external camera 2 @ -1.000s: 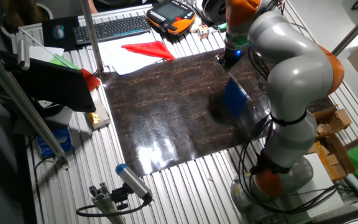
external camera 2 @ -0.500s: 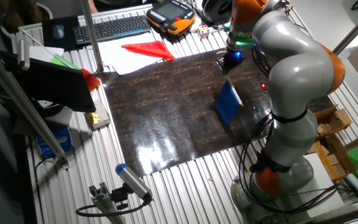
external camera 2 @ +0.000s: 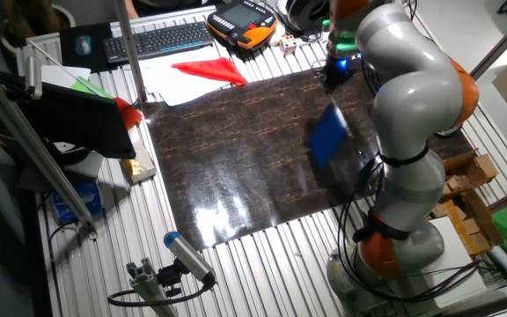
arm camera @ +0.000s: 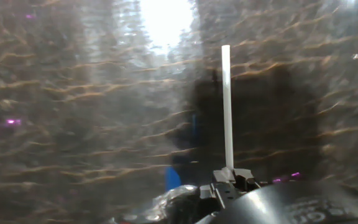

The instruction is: Wave the flag

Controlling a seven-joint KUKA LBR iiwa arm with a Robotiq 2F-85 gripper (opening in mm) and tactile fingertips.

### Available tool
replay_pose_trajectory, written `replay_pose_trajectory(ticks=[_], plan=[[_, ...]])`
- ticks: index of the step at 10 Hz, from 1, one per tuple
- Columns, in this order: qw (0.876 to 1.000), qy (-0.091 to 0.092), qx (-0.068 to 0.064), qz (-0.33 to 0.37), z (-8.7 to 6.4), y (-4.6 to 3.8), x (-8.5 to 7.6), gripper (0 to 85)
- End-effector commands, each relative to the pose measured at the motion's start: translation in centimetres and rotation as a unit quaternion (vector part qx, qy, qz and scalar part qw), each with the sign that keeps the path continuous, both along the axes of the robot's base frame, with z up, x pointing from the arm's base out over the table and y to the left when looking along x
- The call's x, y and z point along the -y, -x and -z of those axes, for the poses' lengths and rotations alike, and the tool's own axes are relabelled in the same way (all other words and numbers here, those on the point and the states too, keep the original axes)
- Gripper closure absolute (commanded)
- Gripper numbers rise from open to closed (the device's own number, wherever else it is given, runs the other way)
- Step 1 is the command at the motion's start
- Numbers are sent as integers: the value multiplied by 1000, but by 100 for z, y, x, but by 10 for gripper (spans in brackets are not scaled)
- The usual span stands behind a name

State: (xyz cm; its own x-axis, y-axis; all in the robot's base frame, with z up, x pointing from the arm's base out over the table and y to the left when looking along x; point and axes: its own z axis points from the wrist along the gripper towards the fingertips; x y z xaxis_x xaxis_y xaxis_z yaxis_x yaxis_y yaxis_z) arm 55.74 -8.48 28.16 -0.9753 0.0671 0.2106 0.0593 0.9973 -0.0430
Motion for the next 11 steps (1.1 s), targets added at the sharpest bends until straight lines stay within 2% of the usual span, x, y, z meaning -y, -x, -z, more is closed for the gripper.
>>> replay_pose_trajectory(ticks=[1,3,4,5,6,7,8,10,11], plan=[[992,18,0,-127,4,-3,193,817],[981,57,-2,-184,0,-2,228,807],[970,89,-6,-228,-10,-2,252,807],[962,107,-1,-252,-16,-2,268,807],[962,106,3,-253,-20,-2,278,807],[963,92,3,-252,-22,4,297,807],[966,91,1,-241,-19,7,284,817],[976,93,7,-195,-5,62,139,833],[983,94,15,-156,0,125,-23,833]])
